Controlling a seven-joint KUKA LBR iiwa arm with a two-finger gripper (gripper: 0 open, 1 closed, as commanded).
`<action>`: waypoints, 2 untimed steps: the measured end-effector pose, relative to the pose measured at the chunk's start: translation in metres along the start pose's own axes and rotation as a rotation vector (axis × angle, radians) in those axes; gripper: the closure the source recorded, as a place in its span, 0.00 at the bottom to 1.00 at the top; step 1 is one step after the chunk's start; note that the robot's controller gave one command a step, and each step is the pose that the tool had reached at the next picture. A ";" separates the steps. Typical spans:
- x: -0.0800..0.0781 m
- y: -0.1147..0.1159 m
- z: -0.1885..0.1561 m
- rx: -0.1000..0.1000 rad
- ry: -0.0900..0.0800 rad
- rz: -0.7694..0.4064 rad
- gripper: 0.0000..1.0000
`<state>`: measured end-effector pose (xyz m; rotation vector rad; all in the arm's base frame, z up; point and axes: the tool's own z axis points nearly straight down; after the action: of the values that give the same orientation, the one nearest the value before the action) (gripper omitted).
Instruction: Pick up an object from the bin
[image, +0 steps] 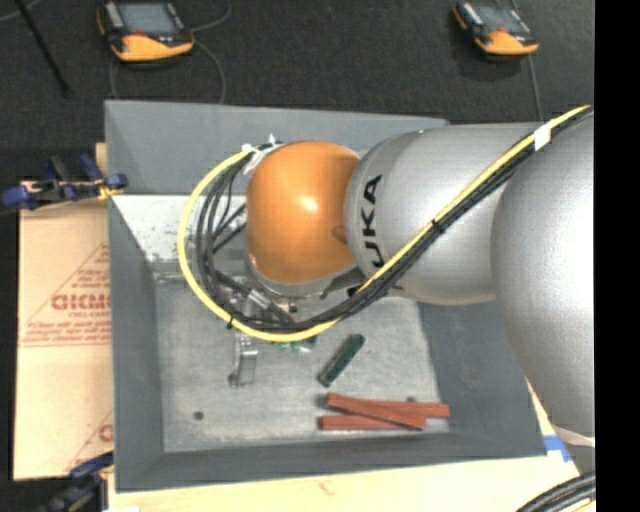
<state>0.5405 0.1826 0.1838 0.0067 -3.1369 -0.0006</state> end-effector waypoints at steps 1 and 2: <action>-0.039 -0.091 0.048 0.003 -0.005 0.180 0.00; -0.094 -0.134 0.114 0.000 -0.010 0.201 0.00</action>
Offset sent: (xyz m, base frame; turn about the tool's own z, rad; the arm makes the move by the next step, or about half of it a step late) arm 0.0375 -0.0862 -0.0469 0.1721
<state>0.6342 0.0486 0.0698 -0.3092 -3.1312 0.0008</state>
